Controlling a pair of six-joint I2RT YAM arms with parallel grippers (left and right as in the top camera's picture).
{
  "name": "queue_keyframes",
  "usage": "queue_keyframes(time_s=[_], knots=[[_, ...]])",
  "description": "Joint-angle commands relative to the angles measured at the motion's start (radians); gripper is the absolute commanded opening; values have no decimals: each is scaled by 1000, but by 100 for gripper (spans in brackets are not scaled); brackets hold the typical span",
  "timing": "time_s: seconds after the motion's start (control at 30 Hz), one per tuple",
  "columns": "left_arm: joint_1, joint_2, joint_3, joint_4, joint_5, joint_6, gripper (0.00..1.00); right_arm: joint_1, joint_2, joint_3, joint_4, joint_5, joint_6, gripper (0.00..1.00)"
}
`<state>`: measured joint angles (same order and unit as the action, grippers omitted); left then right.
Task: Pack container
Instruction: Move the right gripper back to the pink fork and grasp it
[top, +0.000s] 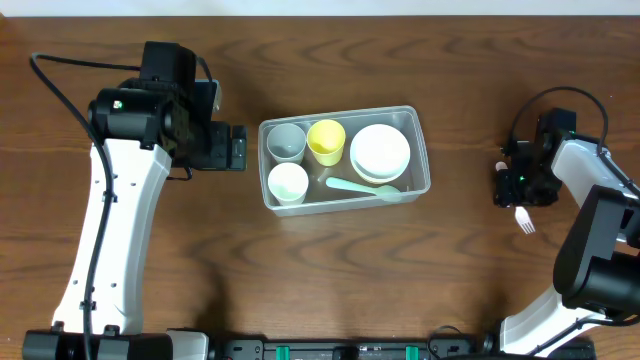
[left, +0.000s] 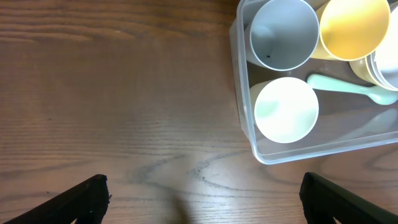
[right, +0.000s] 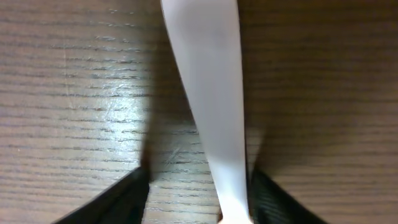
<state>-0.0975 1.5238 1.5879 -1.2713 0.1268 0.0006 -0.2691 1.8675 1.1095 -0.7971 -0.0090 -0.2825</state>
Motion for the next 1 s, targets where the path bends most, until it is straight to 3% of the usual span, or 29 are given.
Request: queue_keyframes(time_s=[0.0,0.37,0.97], knots=[[0,-9,-10,-1,-11,6,98,-9,16,-11,1,-18,-2,41],[0,-9,-10,-1,-11,6,98,-9,16,-11,7,-19,17,21],[0,-9,-10,0,-11,6,98,1,-22,3,27,-85,24,1]])
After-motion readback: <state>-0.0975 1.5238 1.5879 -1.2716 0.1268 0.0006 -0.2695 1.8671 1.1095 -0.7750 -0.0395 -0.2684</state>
